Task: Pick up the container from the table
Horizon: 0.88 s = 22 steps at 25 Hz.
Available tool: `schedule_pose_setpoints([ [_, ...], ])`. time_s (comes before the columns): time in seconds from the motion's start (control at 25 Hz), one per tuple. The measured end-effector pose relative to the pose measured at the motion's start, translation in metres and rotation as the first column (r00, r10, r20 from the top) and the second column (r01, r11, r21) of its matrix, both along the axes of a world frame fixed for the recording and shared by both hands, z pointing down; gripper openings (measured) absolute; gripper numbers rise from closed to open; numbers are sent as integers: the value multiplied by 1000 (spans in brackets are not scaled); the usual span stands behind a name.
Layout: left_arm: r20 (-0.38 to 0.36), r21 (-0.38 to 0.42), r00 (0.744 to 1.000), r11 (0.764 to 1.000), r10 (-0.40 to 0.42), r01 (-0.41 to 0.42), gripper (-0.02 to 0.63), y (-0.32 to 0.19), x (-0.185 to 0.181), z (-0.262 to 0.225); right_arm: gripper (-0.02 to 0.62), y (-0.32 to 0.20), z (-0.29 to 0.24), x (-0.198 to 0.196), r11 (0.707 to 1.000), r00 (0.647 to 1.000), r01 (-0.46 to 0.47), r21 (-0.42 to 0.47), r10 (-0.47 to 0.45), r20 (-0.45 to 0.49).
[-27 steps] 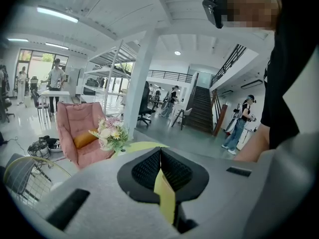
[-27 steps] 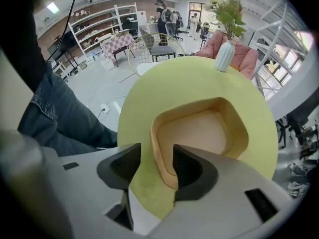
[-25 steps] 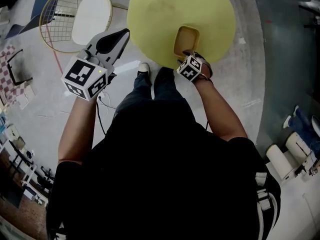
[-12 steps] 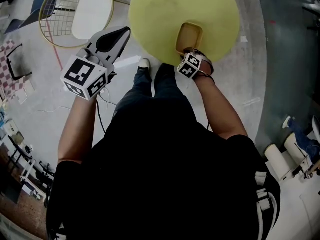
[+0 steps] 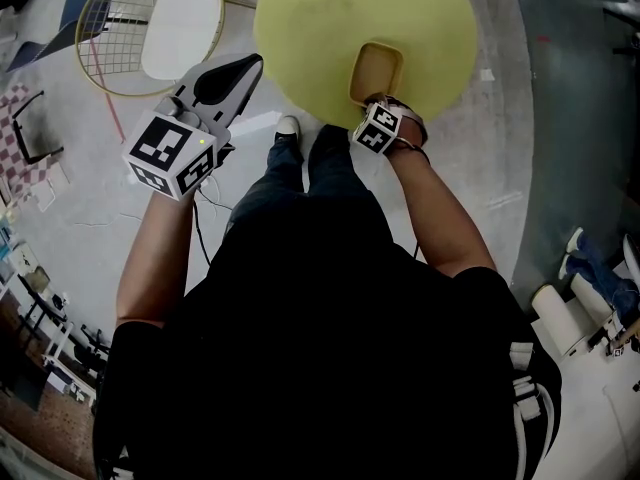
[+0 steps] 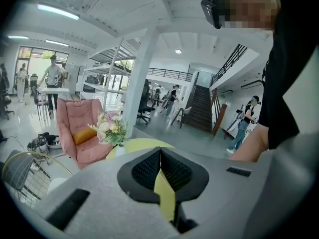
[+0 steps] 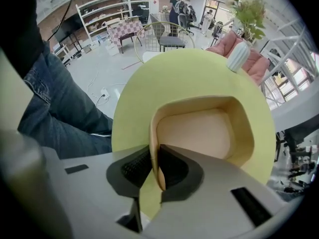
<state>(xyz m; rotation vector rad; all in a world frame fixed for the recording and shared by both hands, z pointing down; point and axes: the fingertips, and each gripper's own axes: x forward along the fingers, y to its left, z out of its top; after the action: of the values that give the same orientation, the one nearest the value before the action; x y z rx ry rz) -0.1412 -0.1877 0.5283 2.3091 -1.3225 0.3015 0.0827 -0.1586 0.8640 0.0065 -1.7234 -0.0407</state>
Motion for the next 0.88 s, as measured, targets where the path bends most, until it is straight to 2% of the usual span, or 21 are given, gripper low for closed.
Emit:
schedule_pose_setpoints([
  [0.88, 9, 44, 999, 998, 39, -39, 17, 8, 6, -18, 17, 2, -21, 12, 998, 998, -44, 48, 46, -32],
])
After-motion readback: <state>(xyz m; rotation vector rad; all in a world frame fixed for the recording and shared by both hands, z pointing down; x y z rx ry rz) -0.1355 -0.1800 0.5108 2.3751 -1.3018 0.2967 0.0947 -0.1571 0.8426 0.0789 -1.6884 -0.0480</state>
